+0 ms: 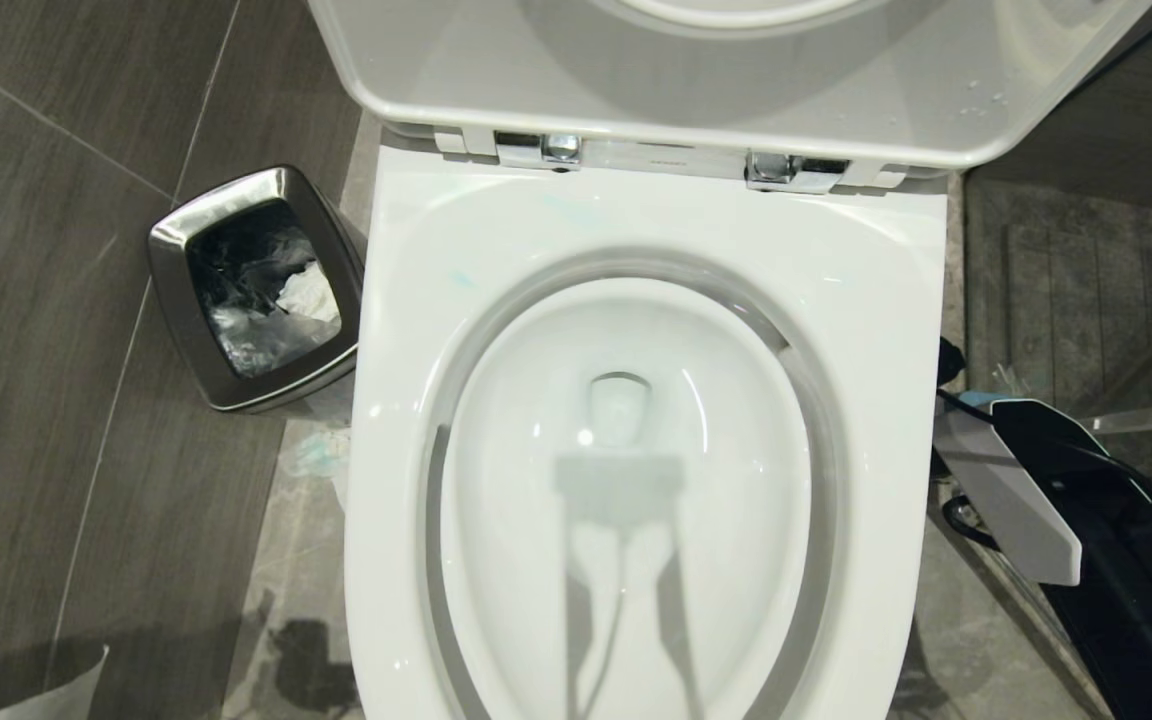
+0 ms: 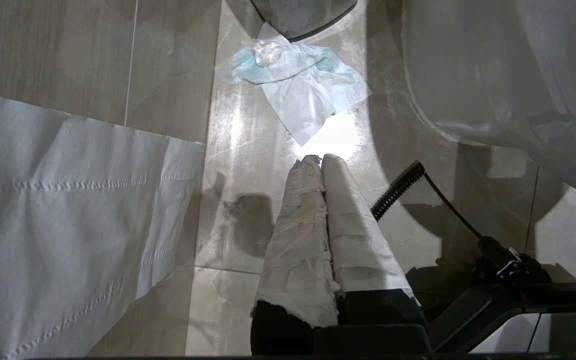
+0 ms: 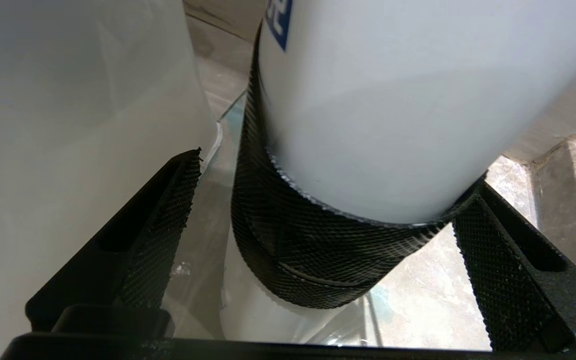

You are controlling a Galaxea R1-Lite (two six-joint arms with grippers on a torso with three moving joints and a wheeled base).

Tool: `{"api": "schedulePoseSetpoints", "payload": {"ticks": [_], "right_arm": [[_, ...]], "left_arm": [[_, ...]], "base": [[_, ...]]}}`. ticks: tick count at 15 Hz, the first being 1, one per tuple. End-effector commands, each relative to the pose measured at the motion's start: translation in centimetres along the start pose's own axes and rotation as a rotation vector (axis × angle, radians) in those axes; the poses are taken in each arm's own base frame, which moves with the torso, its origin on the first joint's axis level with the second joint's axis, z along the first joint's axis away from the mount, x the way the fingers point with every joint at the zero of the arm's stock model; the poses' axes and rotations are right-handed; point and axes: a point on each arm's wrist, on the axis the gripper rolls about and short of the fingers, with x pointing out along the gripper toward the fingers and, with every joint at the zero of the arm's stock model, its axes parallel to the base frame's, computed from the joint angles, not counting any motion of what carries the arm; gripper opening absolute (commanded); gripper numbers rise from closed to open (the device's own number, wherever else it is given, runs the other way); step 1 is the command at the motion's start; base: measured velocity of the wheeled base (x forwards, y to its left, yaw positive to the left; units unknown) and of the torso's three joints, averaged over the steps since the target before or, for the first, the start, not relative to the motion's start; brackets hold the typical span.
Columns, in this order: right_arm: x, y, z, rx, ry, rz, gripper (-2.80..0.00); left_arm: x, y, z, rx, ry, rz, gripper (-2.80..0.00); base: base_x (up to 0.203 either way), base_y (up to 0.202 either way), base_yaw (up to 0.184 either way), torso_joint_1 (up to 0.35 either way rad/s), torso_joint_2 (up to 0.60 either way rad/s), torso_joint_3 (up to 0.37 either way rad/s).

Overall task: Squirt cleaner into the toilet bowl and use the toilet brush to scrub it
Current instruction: Pour in the cleaning agent

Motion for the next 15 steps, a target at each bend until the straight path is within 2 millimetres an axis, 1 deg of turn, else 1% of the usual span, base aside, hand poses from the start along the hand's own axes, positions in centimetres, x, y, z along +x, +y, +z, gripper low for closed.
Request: {"api": "schedulePoseSetpoints", "payload": {"ticks": [1, 3, 4, 9, 15], "right_arm": [[0.10, 0.01, 0.19, -0.002, -0.008, 0.007, 0.00], [0.18, 0.00, 0.36, -0.002, -0.016, 0.024, 0.00], [0.20, -0.03, 0.39, -0.002, -0.017, 0.025, -2.80], [0.44, -0.22, 0.84, -0.004, -0.027, 0.023, -2.80], [0.45, -0.18, 0.88, -0.006, -0.027, 0.013, -2.80]], "left_arm": [[0.00, 0.00, 0.00, 0.000, 0.001, 0.000, -2.80], [0.00, 0.00, 0.00, 0.000, 0.001, 0.000, -2.80], [0.00, 0.00, 0.00, 0.000, 0.001, 0.000, -2.80], [0.00, 0.00, 0.00, 0.000, 0.001, 0.000, -2.80], [0.00, 0.00, 0.00, 0.000, 0.001, 0.000, -2.80]], "base": [[0.000, 0.000, 0.000, 0.000, 0.00, 0.000], [0.000, 0.000, 0.000, 0.000, 0.00, 0.000], [0.000, 0.000, 0.000, 0.000, 0.00, 0.000], [0.000, 0.000, 0.000, 0.000, 0.00, 0.000], [0.000, 0.000, 0.000, 0.001, 0.01, 0.002]]}}
